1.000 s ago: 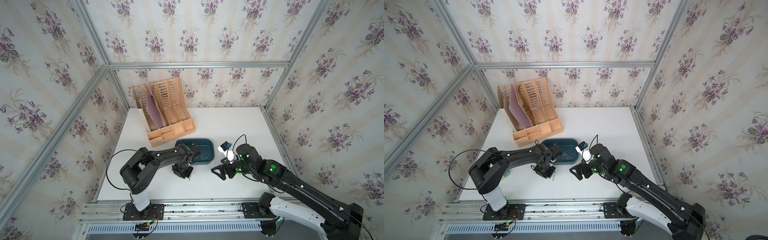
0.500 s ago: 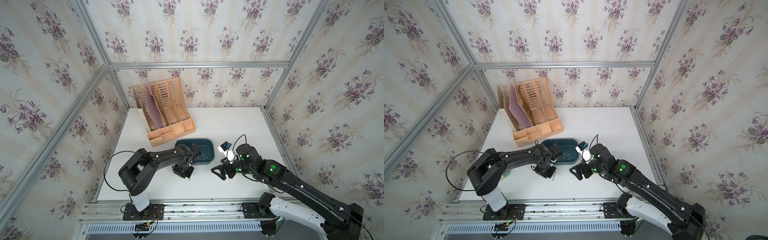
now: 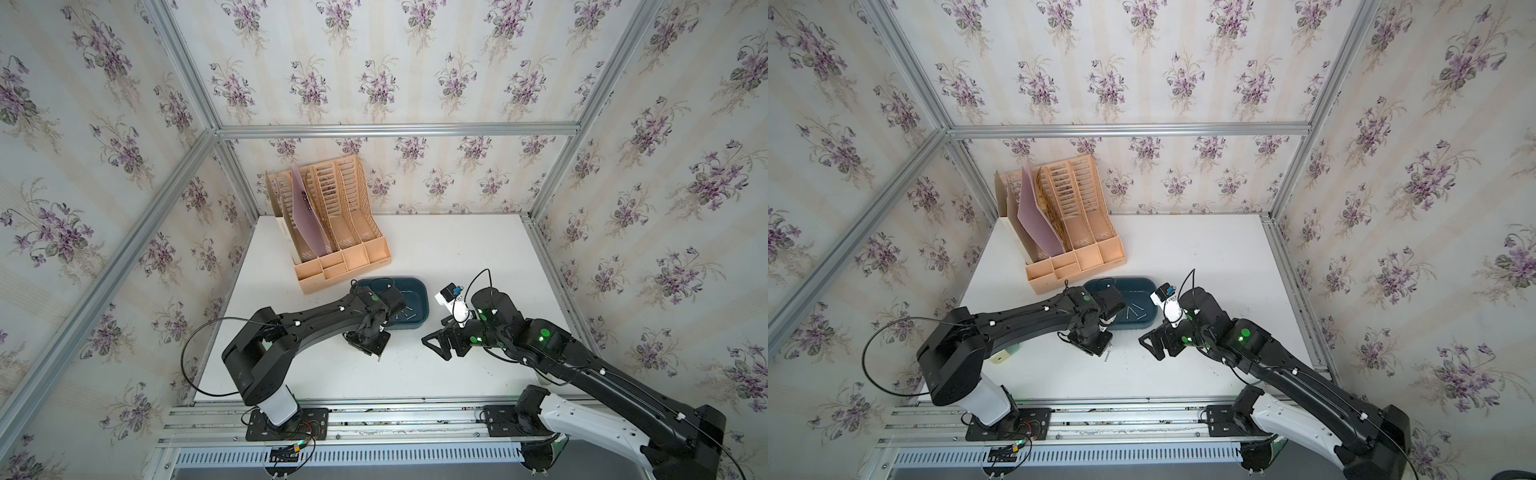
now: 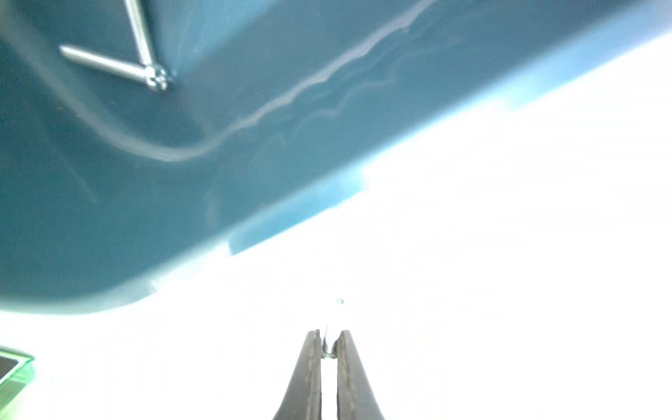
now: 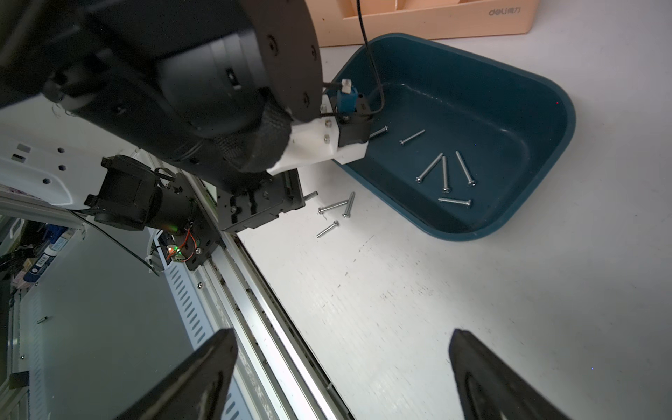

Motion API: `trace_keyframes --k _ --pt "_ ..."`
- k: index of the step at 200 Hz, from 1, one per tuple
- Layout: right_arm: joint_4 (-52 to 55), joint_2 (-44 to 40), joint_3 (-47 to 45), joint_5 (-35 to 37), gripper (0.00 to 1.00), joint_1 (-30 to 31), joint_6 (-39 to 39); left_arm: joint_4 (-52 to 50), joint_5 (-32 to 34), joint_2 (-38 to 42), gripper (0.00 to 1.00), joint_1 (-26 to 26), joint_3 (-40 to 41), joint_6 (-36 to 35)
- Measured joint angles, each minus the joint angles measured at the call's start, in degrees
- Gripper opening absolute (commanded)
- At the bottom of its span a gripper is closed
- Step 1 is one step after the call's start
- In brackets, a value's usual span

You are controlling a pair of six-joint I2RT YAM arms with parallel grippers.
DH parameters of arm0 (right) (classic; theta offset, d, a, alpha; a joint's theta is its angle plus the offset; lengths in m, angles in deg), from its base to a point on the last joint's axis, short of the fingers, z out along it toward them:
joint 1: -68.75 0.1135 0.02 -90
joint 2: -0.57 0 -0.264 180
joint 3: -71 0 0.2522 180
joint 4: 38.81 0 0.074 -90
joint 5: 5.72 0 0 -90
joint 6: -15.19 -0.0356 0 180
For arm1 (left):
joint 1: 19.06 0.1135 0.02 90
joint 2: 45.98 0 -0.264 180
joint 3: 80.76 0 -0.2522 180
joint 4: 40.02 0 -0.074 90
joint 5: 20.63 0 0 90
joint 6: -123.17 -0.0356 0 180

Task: Put the screws on the desktop into the storage box
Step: Pick up the screw from the center of the board, then place the screw in the storage box.

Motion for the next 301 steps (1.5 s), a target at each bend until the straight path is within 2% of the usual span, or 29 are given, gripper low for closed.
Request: trace_keyframes --k 76,107,149,155,168,176,178,186,215,273,301 --pt "-3.2 -1.6 -0.2 3.3 0.96 0.0 -0.8 -2.6 -0.3 3.9 0.12 0.4 -7.6 -0.7" --pt "-5.3 -0.2 -0.9 8.7 0.95 0.0 -3.2 -1.7 1.1 1.9 0.13 2.8 -9.4 -1.1" --pt "-8.6 5.3 -1.0 16.6 0.94 0.0 -6.3 1.1 1.7 -1.7 0.21 5.9 -11.5 -2.2" --pt "-9.2 6.5 -0.9 17.7 0.94 0.0 -6.7 1.6 1.7 -2.2 0.27 6.3 -11.6 -2.4" --pt "-10.2 9.7 -0.5 20.0 0.93 -0.3 -7.6 2.2 1.6 -3.1 0.47 7.0 -11.9 -2.8" --pt "-10.5 11.6 -0.3 21.1 0.93 -0.6 -8.1 2.6 1.6 -3.4 0.54 7.4 -11.9 -2.8" --pt "-10.6 12.2 -0.2 21.4 0.92 -0.7 -8.4 2.7 1.6 -3.4 0.54 7.5 -11.9 -2.8" --pt "-10.8 14.1 0.2 22.4 0.89 -1.0 -9.1 2.8 1.6 -3.4 0.69 7.7 -11.9 -2.8" --pt "-12.4 19.5 1.7 23.8 0.8 -3.0 -10.1 2.6 1.4 -0.3 1.0 8.1 -11.1 -3.0" --pt "-15.0 29.3 7.0 22.7 0.6 -7.9 -10.5 0.7 1.9 11.6 0.99 8.5 -6.9 -3.0" --pt "-15.7 33.7 9.2 21.7 0.54 -9.1 -10.5 -0.6 1.8 19.7 0.99 8.5 -4.0 -3.7"
